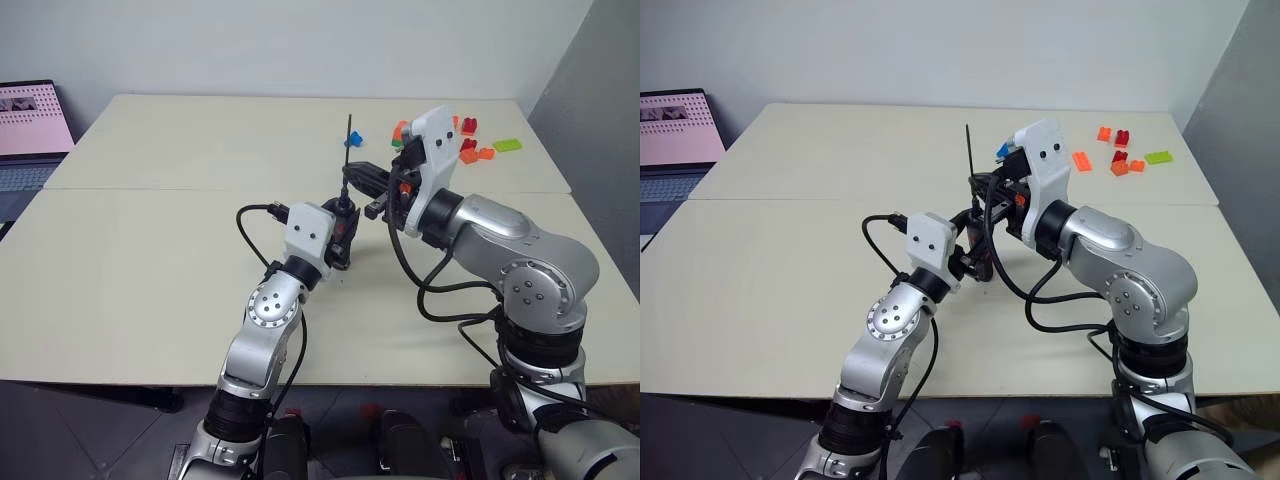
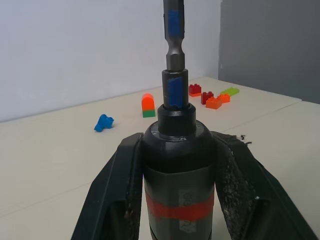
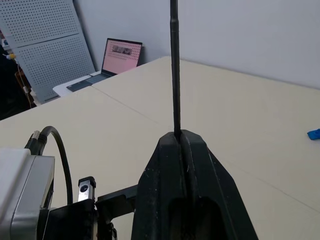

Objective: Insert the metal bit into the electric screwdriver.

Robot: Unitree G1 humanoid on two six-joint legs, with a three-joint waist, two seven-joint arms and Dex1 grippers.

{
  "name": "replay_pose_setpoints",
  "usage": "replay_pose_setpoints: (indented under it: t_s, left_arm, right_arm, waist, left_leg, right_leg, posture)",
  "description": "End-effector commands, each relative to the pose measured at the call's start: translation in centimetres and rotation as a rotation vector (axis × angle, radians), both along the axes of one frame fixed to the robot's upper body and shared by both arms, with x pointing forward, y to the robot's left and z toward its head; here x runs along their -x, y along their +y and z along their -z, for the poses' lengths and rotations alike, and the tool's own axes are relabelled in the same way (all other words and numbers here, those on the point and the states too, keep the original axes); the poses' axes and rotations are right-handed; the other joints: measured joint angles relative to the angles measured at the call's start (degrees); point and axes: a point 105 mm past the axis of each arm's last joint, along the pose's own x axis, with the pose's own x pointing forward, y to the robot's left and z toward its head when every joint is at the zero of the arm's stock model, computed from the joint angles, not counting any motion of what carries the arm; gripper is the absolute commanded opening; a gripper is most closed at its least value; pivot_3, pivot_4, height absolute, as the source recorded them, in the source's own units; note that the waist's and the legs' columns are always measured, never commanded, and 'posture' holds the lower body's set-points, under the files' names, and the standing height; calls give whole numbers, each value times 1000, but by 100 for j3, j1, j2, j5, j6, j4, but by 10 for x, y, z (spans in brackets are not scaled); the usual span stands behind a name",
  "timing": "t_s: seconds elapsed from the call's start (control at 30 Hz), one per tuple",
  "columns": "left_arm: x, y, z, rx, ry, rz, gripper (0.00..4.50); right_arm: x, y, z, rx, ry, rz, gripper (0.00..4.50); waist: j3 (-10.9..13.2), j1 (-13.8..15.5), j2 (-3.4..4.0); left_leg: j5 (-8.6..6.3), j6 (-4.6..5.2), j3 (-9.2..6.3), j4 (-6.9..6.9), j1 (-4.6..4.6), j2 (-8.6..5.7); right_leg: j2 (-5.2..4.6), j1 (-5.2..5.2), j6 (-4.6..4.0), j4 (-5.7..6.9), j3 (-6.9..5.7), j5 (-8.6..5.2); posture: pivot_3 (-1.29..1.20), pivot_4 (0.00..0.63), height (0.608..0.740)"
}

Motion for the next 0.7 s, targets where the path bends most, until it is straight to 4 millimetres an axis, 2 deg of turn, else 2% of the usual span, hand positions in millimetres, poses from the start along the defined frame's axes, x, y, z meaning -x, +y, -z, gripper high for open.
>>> replay_pose_setpoints:
  t_s: [0.03,0.7]
  left_arm:
    - [0,4,0,-16,-7,-28,1642]
    - [-1,3,0,-13,-5,-29,1642]
  right_arm:
    - [5,3,-3,-16,-33,2,0]
    - [10,5,9,-59,-30,16,0]
  waist:
    - [0,0,0]
    - [-1,1,0]
  left_leg:
    - [0,0,0,0,0,0]
    - [0,0,0,1,4,0]
  right_leg:
    - [0,0,0,0,0,0]
    - [0,3,1,3,0,1]
  posture:
    - [0,150,740]
    - [0,150,740]
